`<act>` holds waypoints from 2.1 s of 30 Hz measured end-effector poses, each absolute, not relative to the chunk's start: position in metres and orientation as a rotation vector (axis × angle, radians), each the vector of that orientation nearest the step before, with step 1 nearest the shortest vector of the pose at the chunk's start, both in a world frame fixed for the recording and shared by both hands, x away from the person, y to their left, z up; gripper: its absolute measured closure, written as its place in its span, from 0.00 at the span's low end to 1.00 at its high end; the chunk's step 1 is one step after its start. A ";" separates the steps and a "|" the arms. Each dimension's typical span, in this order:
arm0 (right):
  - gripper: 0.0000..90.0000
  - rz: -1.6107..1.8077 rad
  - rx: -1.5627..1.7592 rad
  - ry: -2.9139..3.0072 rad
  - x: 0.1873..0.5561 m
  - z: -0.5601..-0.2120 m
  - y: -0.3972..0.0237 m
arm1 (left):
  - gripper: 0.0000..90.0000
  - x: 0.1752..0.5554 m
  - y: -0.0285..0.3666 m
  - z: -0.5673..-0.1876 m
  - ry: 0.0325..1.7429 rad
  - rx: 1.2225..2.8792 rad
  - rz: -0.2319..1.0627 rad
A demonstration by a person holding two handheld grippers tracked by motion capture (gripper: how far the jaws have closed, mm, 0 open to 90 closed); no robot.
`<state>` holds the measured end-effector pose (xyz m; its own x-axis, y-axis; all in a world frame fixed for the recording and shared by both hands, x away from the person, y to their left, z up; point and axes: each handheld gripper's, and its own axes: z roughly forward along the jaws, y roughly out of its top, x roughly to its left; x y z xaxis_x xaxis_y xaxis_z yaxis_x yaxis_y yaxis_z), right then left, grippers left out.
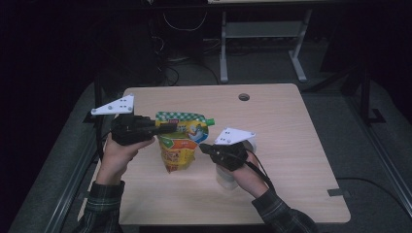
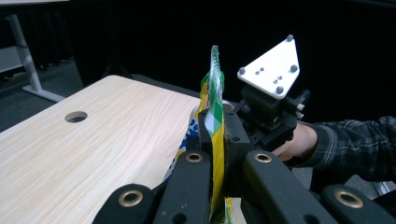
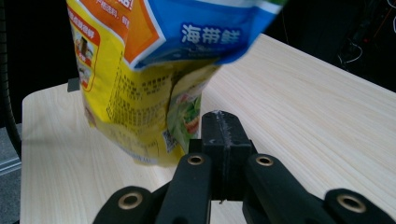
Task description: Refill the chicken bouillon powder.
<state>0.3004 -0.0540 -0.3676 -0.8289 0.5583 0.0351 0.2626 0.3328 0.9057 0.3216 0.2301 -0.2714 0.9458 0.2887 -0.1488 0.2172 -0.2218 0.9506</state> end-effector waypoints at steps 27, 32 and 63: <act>1.00 1.522 0.727 2.290 0.298 -0.376 -0.038 | 1.00 0.314 0.213 -0.259 0.329 1.752 0.007; 1.00 1.540 0.700 2.292 0.294 -0.375 -0.035 | 1.00 0.313 0.213 -0.255 0.324 1.741 0.005; 1.00 1.564 0.578 2.221 0.268 -0.386 -0.001 | 1.00 0.315 0.196 -0.249 0.307 1.783 -0.022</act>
<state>0.2678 -0.0011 -0.3856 -0.8503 0.5230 -0.0583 0.1214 0.3028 0.9453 0.3155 0.1962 -0.2492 0.9642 0.1951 -0.1795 0.2184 -0.2009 0.9549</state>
